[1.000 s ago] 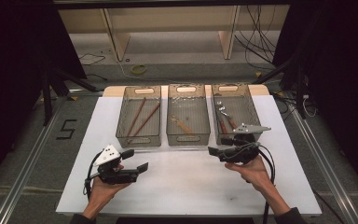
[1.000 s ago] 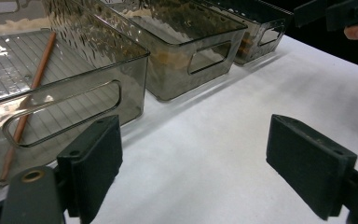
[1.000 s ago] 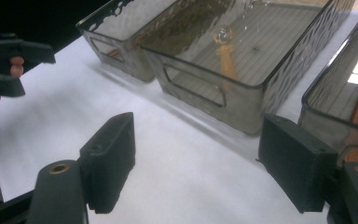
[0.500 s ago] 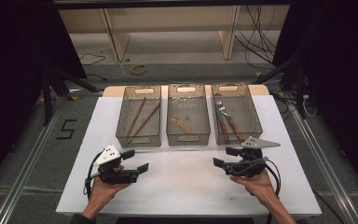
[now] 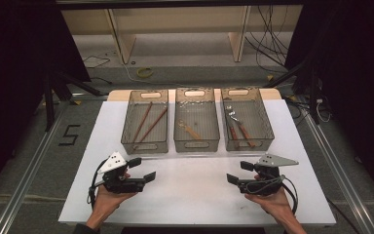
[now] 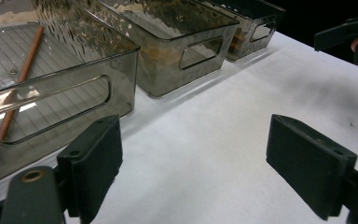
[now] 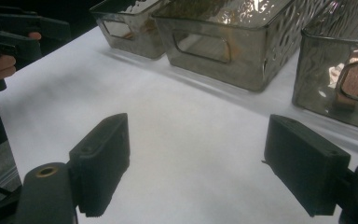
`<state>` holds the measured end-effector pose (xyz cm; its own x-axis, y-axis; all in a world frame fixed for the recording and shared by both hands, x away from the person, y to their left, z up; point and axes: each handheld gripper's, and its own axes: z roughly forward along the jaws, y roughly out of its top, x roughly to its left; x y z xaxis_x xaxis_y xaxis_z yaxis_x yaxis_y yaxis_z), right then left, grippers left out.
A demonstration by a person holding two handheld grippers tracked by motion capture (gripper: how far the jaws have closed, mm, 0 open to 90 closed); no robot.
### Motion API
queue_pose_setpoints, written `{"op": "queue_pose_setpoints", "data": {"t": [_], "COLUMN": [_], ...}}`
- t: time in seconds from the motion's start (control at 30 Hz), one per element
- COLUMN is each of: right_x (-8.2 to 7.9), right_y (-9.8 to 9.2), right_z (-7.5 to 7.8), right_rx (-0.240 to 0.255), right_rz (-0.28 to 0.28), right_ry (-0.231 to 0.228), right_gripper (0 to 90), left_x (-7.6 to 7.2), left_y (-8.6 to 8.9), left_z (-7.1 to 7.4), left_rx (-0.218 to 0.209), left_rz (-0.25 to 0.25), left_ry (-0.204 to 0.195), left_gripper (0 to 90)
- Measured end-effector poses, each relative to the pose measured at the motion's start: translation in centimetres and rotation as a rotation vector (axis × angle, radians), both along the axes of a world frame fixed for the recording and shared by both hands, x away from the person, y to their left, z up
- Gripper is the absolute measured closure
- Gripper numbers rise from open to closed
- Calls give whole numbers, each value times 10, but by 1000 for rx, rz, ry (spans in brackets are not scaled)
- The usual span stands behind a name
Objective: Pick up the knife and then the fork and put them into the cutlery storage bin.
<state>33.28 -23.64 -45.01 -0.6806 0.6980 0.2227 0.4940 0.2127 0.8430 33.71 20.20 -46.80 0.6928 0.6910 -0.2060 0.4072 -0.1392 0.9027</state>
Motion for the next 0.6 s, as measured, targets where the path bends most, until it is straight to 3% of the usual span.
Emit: {"op": "queue_pose_setpoints", "data": {"t": [0.6], "right_x": [-3], "right_y": [-4], "right_z": [-2], "right_rx": [0], "right_rz": [-18], "right_ry": [-12], "right_gripper": [226], "left_x": [0], "left_y": [-2], "left_z": [0], "left_rx": [8], "left_rz": [-9], "left_ry": [-1], "left_gripper": [177]}}
